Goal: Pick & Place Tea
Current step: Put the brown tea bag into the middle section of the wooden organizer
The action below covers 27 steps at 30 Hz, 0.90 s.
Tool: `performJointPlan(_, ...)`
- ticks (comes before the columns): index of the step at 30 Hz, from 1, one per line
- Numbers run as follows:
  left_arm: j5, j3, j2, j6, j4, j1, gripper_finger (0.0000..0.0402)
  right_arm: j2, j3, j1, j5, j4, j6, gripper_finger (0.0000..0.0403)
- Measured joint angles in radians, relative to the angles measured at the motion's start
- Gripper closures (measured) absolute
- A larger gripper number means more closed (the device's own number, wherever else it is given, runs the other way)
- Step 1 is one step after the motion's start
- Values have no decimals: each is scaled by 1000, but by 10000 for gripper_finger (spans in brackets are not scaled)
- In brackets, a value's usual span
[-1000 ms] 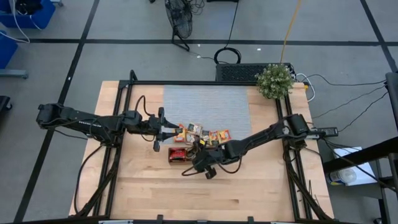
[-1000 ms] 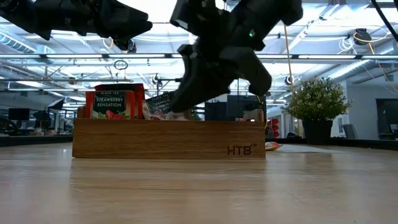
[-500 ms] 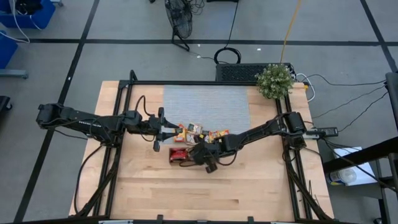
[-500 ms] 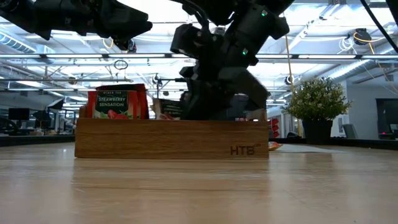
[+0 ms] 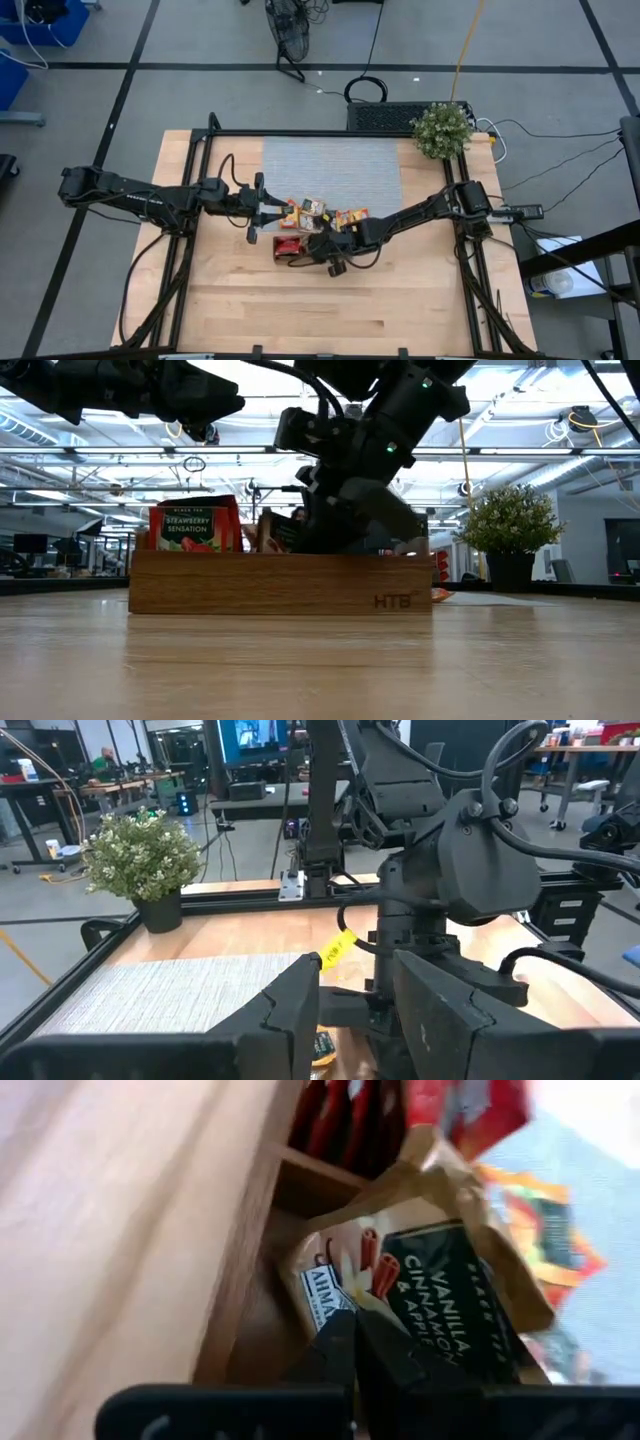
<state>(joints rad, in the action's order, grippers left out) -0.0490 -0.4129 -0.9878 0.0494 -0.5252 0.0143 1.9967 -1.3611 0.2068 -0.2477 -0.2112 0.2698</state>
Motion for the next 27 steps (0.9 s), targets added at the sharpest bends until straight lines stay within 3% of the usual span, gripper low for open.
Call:
performJointPlan(15,0,0,0,-2,7,0,268,-7,0,38,-8,94,19,403)
performJointPlan(19,0,0,0,-2,6,0,268,15,-1,13,65,146,26,403)
performJointPlan(27,0,0,0,-2,6,0,268,65,0,-16,53,176,37,403)
